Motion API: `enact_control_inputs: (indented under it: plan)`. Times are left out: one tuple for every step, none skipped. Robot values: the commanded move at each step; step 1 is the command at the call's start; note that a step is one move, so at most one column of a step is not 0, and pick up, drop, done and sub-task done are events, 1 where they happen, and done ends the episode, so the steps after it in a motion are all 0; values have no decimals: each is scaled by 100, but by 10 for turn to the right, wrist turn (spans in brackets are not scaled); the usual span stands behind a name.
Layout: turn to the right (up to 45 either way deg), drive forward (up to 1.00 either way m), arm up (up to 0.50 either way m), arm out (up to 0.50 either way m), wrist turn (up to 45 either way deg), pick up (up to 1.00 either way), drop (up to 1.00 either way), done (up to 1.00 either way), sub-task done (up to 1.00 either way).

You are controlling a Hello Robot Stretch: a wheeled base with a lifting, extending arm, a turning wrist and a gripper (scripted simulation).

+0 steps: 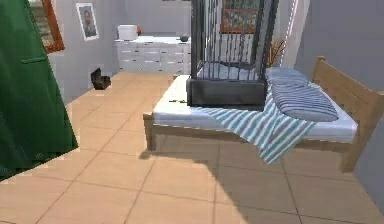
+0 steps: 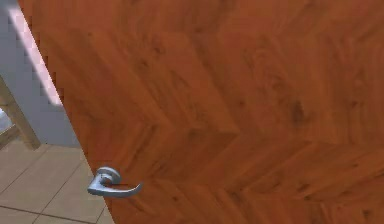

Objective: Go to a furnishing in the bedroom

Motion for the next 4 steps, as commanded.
enact_control_inputs:
  plan:
    - [60,0,0,0,0,0,0,0,0]
    - [0,100,0,0,0,0,0,0,0]
    - [150,0,0,0,0,0,0,0,0]
    - [0,0,0,0,0,0,0,100,0]
